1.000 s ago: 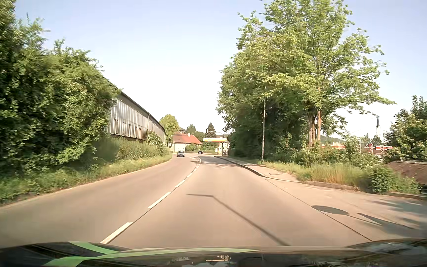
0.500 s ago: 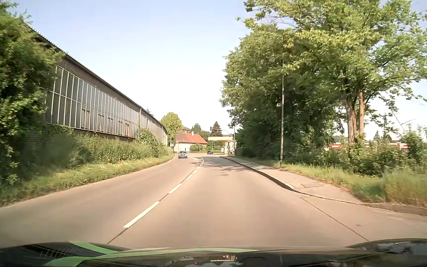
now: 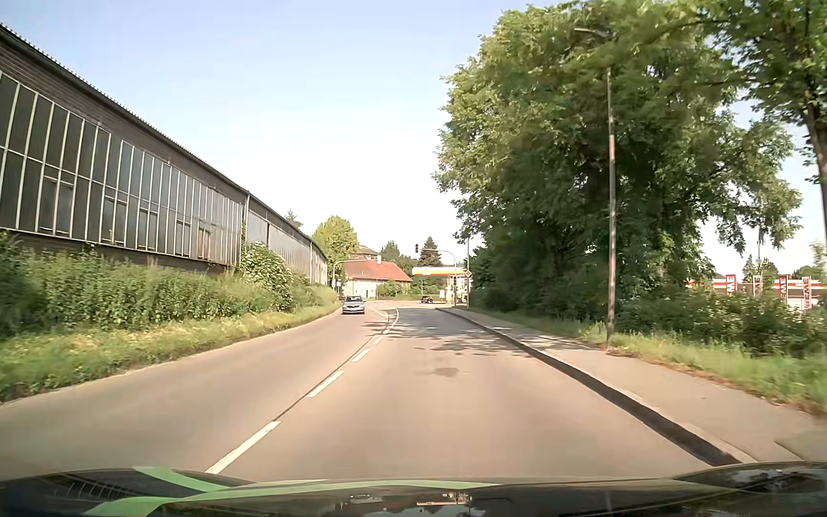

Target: Follow the waypoints while adhering to traffic rules and regulations

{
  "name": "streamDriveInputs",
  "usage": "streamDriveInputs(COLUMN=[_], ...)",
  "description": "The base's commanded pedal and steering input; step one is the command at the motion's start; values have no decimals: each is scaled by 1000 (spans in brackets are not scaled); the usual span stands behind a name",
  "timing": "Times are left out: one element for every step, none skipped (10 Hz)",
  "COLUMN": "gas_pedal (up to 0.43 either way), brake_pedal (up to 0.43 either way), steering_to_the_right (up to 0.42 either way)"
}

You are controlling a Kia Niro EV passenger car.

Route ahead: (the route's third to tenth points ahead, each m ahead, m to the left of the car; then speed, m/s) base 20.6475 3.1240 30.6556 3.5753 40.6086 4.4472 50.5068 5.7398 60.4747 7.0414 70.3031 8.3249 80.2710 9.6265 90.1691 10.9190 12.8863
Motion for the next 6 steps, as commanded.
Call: streamDriveInputs(gas_pedal=[39, 39, 39, 39, 47, 47], brake_pedal=[0, 0, 0, 0, 0, 0], steering_to_the_right=[-11, -5, -5, -5, -6, -9])
